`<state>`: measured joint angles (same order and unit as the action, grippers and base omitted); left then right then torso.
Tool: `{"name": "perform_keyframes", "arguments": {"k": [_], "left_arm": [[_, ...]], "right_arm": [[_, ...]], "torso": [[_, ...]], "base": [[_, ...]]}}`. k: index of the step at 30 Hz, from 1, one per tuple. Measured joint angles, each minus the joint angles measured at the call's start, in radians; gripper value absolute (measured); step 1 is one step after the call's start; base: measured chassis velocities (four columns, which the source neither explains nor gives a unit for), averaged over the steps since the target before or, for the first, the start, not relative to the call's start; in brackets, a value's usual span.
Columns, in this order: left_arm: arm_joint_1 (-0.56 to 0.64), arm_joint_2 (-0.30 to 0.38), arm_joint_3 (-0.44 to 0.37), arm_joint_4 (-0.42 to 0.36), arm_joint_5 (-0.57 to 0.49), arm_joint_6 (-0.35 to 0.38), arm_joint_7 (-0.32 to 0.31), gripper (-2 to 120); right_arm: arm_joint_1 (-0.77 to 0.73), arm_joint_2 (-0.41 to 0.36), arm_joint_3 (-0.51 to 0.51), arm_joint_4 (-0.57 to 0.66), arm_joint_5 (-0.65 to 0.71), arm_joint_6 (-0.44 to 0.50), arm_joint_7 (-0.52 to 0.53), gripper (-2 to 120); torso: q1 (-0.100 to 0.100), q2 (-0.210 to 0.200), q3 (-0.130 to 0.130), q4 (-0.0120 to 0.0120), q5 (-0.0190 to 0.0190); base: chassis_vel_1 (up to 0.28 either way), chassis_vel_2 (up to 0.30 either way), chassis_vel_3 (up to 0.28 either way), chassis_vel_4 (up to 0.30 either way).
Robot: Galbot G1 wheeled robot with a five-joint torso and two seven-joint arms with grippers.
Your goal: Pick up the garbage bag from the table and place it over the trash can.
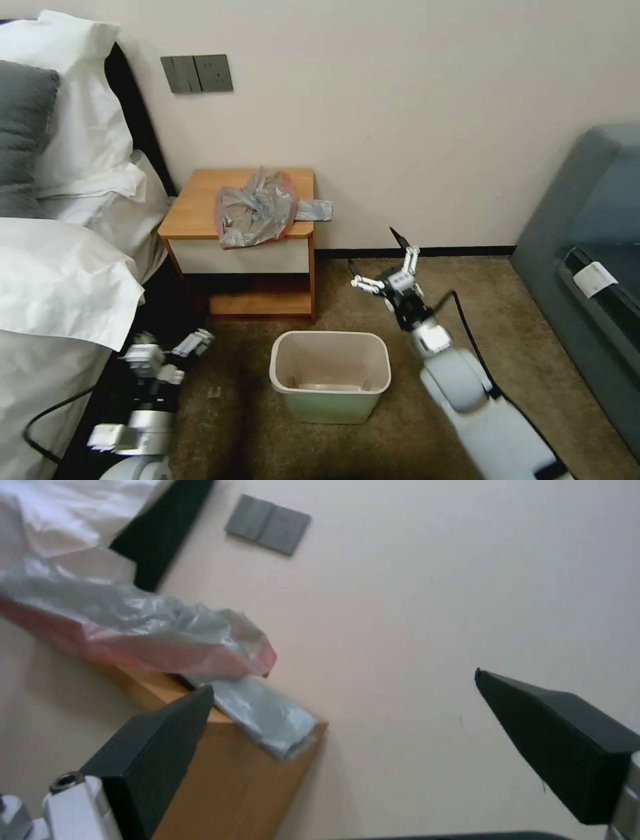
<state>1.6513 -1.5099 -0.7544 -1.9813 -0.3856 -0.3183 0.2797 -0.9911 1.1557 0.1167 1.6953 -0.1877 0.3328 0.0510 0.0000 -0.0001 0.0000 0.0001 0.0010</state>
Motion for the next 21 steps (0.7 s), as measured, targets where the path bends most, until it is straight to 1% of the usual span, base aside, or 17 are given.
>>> {"name": "perform_keyframes", "arguments": {"k": [2, 3, 4, 6, 7, 8, 9, 12, 14, 15, 17, 21], "left_arm": [[-0.008, -0.002, 0.004, 0.006, 0.004, 0.003, -0.022, 98], [-0.013, -0.003, 0.004, 0.012, 0.004, 0.003, -0.028, 98], [-0.013, -0.003, 0.004, 0.012, 0.004, 0.003, -0.028, 98], [-0.019, -0.004, 0.005, 0.026, 0.006, 0.002, -0.031, 98], [-0.021, -0.004, 0.005, 0.03, 0.006, 0.001, -0.032, 98], [-0.021, -0.004, 0.005, 0.03, 0.006, 0.001, -0.032, 98], [-0.025, -0.006, 0.005, 0.036, 0.007, 0.001, -0.033, 98], [-0.03, -0.008, 0.005, 0.039, 0.008, 0.0, -0.035, 98], [-0.035, -0.013, 0.006, 0.041, 0.009, 0.0, -0.039, 98], [-0.035, -0.013, 0.006, 0.041, 0.009, 0.0, -0.039, 98], [-0.034, -0.016, 0.006, 0.041, 0.009, -0.001, -0.04, 98], [-0.032, -0.022, 0.005, 0.043, 0.009, -0.006, -0.04, 98]], "right_arm": [[0.101, -0.021, -0.052, -0.082, -0.068, -0.002, -0.006, 100], [0.172, -0.029, -0.085, -0.131, -0.12, 0.002, -0.011, 100], [0.172, -0.029, -0.085, -0.131, -0.12, 0.002, -0.011, 100], [0.291, -0.028, -0.135, -0.228, -0.235, 0.034, -0.026, 100], [0.319, -0.025, -0.147, -0.253, -0.265, 0.045, -0.032, 100], [0.319, -0.025, -0.147, -0.253, -0.265, 0.045, -0.032, 100], [0.366, -0.017, -0.169, -0.299, -0.314, 0.063, -0.051, 100], [0.4, -0.008, -0.187, -0.336, -0.354, 0.074, -0.071, 100], [0.448, 0.013, -0.2, -0.404, -0.434, 0.111, -0.099, 100], [0.448, 0.013, -0.2, -0.404, -0.434, 0.111, -0.099, 100], [0.476, 0.031, -0.199, -0.448, -0.483, 0.131, -0.101, 100], [0.498, 0.053, -0.188, -0.497, -0.528, 0.147, -0.097, 100]], "torso": [[0.0, 0.0, 0.0, -0.0003, -0.001], [0.0, 0.0, 0.0, -0.0003, -0.0009], [0.0, 0.0, 0.0, -0.0003, -0.0009], [0.0, 0.0, 0.0, 0.0, -0.0012], [0.0, 0.0, 0.0, 0.0002, -0.001], [0.0, 0.0, 0.0, 0.0002, -0.001], [0.0, 0.0, 0.0, 0.0001, -0.0013], [0.0, 0.0, 0.0, 0.0, -0.001], [0.0, 0.0, 0.0, -0.0001, -0.0011], [0.0, 0.0, 0.0, -0.0001, -0.0011], [0.0, 0.0, 0.0, -0.0001, -0.001], [0.0, 0.0, 0.0, -0.0001, -0.0011]], "base": [[0.0, 0.0, 0.0, 0.0], [0.0, 0.0, 0.0, 0.0], [0.0, 0.0, 0.0, 0.0], [0.0, 0.0, 0.0, 0.0], [0.0, 0.0, 0.0, 0.0], [0.0, 0.0, 0.0, 0.0], [0.0, 0.0, 0.0, 0.0], [0.0, 0.0, 0.0, 0.0], [0.0, 0.0, 0.0, 0.0], [0.0, 0.0, 0.0, 0.0], [0.0, 0.0, 0.0, 0.0], [0.0, 0.0, 0.0, 0.0]]}}
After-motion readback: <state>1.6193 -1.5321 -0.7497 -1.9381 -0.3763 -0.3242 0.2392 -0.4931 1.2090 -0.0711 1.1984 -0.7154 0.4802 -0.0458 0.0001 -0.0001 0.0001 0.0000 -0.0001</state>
